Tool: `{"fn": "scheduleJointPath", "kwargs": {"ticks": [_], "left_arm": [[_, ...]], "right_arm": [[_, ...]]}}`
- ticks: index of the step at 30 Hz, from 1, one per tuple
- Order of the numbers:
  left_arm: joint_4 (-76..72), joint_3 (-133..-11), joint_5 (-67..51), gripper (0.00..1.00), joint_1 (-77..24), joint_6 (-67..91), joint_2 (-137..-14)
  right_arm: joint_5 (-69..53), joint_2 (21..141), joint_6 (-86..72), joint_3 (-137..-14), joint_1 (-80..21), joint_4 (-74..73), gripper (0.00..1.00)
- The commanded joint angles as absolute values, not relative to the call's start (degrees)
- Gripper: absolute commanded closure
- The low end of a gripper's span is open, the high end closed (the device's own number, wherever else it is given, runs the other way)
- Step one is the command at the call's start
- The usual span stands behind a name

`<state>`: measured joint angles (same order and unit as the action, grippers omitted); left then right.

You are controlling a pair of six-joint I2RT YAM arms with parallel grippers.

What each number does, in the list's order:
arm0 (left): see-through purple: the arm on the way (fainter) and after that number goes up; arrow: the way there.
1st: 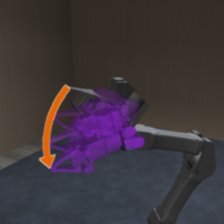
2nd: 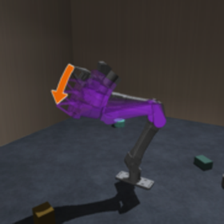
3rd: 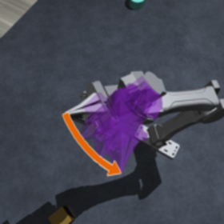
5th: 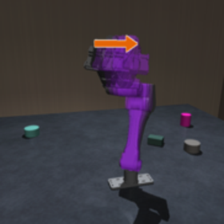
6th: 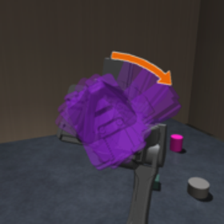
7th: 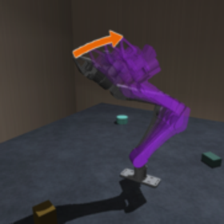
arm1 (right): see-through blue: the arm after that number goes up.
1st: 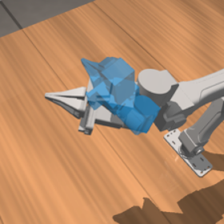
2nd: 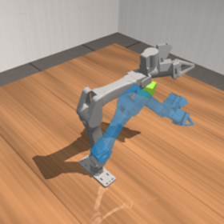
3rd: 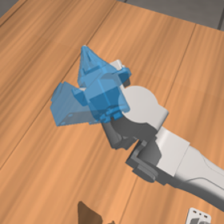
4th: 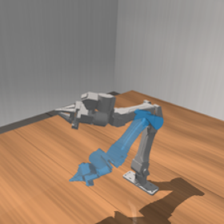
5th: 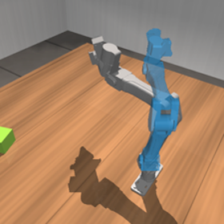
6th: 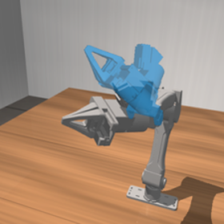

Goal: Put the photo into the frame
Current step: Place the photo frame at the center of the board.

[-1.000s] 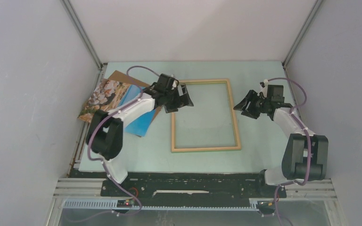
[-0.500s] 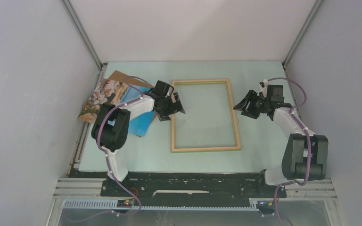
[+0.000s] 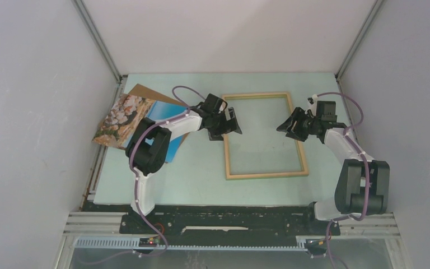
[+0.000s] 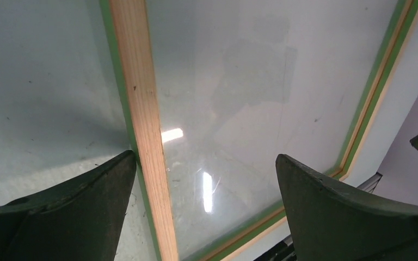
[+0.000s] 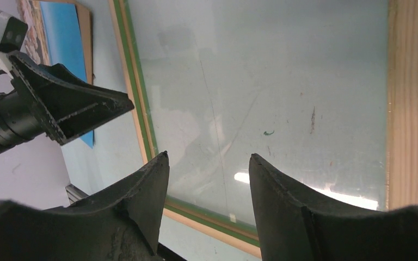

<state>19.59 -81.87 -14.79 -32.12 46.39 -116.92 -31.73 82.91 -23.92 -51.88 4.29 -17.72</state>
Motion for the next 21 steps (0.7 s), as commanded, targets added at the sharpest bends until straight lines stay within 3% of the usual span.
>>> {"fn": "scheduleJointPath", "kwargs": {"ticks": [1,8,12,21], "left_arm": [[21.9,-81.5,-14.1,0.0,-30.9,42.5,-110.7],[24.7,-65.7,-9.3,0.0,-17.4,38.7,-92.6],[25.2,-60.1,-6.3,0.0,-7.6,42.0,-86.1],[25.4,-57.2,3.4,0.0,-0.4,47.1,-89.1]], "right_arm": [[-31.0,83.0,-23.9,-51.9,3.8,-16.4,0.37],[-30.5,84.0,-26.6,-52.3,0.3,-12.7,0.35],[-30.0,88.0,-30.4,-54.7,-7.6,-8.8,0.35],[-28.5,101.2,-36.6,-68.8,-26.0,-3.6,0.35]]}}
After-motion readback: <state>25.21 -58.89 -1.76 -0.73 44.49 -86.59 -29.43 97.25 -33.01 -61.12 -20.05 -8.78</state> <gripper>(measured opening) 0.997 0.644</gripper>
